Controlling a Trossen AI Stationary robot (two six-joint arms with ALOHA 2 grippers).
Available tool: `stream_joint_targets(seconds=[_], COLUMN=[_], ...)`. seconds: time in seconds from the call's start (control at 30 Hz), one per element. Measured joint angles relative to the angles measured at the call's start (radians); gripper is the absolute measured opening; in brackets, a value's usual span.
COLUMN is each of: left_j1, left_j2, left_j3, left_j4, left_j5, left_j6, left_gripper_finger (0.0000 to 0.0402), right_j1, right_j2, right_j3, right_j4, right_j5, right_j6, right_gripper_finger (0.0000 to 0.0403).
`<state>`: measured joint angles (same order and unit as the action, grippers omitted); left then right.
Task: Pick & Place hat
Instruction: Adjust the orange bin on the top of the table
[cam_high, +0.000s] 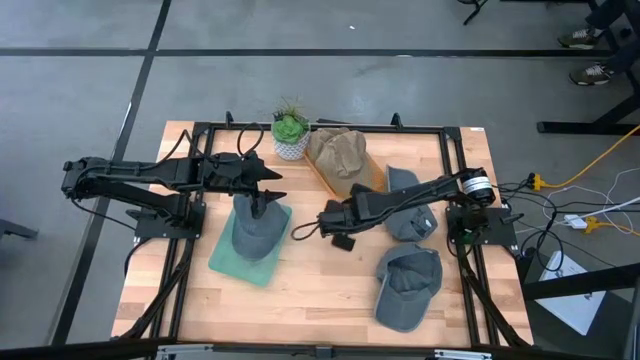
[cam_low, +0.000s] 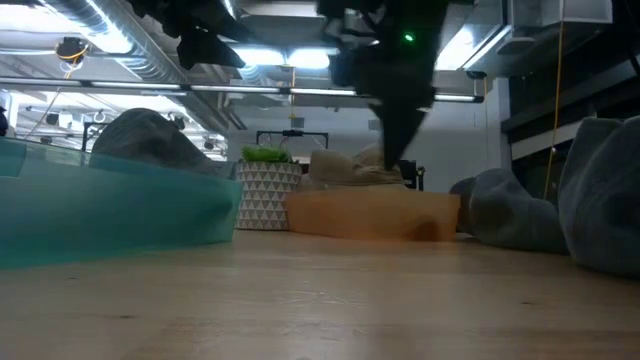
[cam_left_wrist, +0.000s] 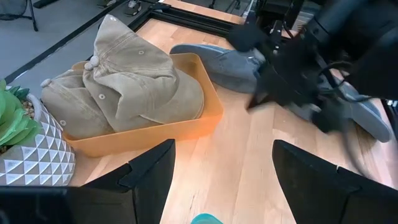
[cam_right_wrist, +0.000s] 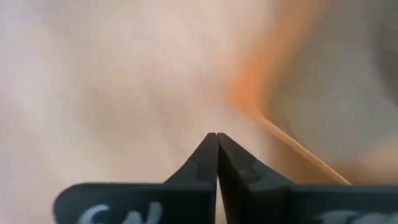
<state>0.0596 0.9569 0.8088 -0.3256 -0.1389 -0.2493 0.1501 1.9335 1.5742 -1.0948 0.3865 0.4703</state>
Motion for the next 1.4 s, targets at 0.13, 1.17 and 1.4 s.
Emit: stream_joint_targets(seconds=[0.13,1.17,1.4], left_j1=[0.0,0.0,0.0], left_j2=[0.0,0.0,0.0], left_j3=[0.0,0.0,0.0], left_j4=[0.0,-0.044,-0.037], left_j5=[0.0,-0.105,-0.177], left_j6=[0.0,0.085,0.089], left_gripper_finger=[0.0262,0.0262,0.0262], right_j1=[-0.003,-0.22,-0.293], right_j2=[0.003,0.009,0.009], right_j3=[0.0,-0.253,-0.256], right_j4=[0.179,0.273,0.206], right_j5=[-0.118,0.169,0.273], right_j6=[-0.085,0.019,0.015], right_gripper_finger=[0.0005,0.0005,0.0005])
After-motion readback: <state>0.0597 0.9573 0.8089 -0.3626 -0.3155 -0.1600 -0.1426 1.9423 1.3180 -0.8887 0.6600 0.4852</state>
